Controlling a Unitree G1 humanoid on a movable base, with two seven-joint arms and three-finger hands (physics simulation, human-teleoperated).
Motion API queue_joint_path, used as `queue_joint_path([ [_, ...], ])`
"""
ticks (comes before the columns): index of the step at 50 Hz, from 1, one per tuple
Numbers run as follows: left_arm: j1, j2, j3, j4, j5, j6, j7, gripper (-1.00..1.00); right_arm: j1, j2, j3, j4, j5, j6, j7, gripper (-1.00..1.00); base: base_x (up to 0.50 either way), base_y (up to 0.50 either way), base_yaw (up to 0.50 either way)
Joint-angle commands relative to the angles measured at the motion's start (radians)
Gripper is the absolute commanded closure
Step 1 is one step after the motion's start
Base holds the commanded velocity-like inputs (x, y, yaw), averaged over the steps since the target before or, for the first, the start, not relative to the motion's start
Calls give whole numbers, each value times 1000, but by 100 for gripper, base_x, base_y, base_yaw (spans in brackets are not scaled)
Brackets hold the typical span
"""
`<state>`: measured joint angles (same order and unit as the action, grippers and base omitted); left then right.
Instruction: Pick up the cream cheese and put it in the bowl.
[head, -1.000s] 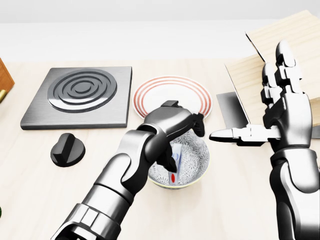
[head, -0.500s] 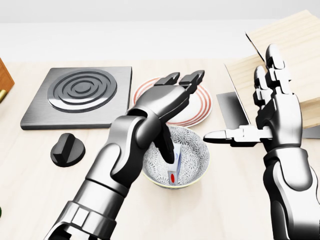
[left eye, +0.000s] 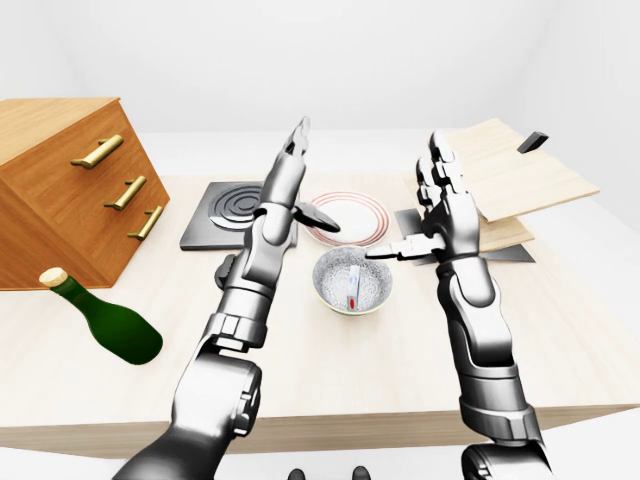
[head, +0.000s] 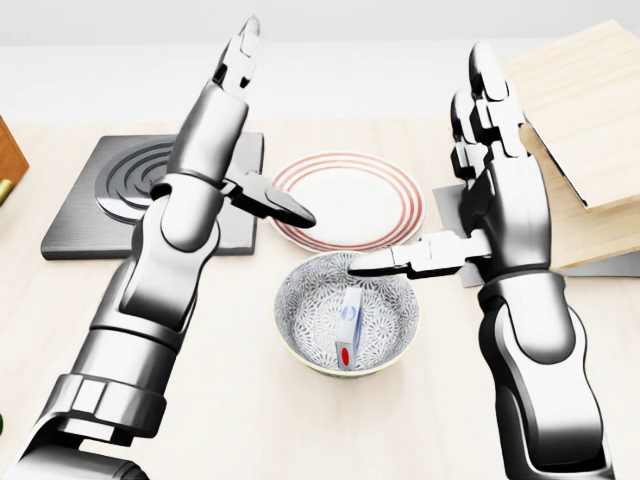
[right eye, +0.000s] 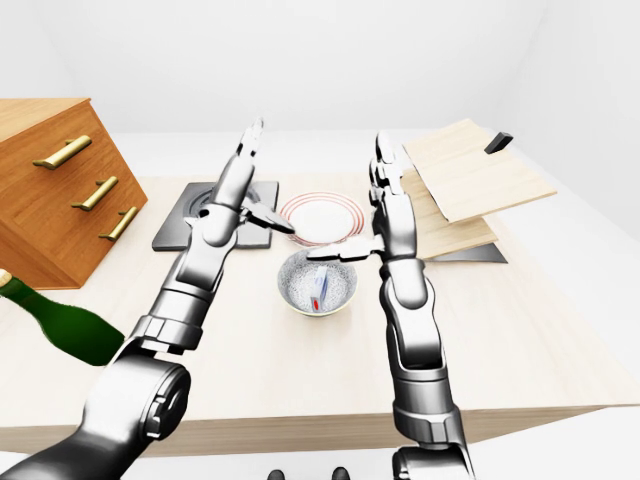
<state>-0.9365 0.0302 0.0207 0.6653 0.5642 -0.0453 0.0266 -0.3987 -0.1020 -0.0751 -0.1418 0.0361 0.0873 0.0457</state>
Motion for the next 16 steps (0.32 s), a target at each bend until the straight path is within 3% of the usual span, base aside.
queue_joint_path([
  [1, 17, 60, 29, -97, -287, -16, 72, -100, -48, 48, 74, -24, -87, 0, -27, -100, 0, 0, 0],
  [3, 32, 66, 35, -120, -313, -31, 110, -100, -49, 64, 72, -39, -87, 0, -20, -100, 0, 0, 0],
  [4, 43, 69, 26, -127, -322, -27, 93, -100, -50, 71, 69, -49, -75, 0, -12, -100, 0, 0, 0],
  [5, 66, 68, 33, -143, -332, -42, 121, -100, -54, 74, 73, -57, -82, 0, -18, -100, 0, 0, 0],
  [6, 86, 65, 33, -179, -357, -37, 105, -100, -57, 76, 76, -60, -83, 0, -18, -100, 0, 0, 0],
  [9, 137, 61, 36, -314, -414, 30, 96, -100, -66, 85, 73, -57, -75, 0, -24, -100, 0, 0, 0],
  [12, 192, 51, 23, -462, -438, 77, 95, -100, -84, 90, 90, -61, -96, 0, -38, -100, 0, 0, 0],
  [16, 236, 33, 15, -536, -451, 98, 98, -100, -88, 105, 117, -88, -147, 0, -37, -100, 0, 0, 0],
])
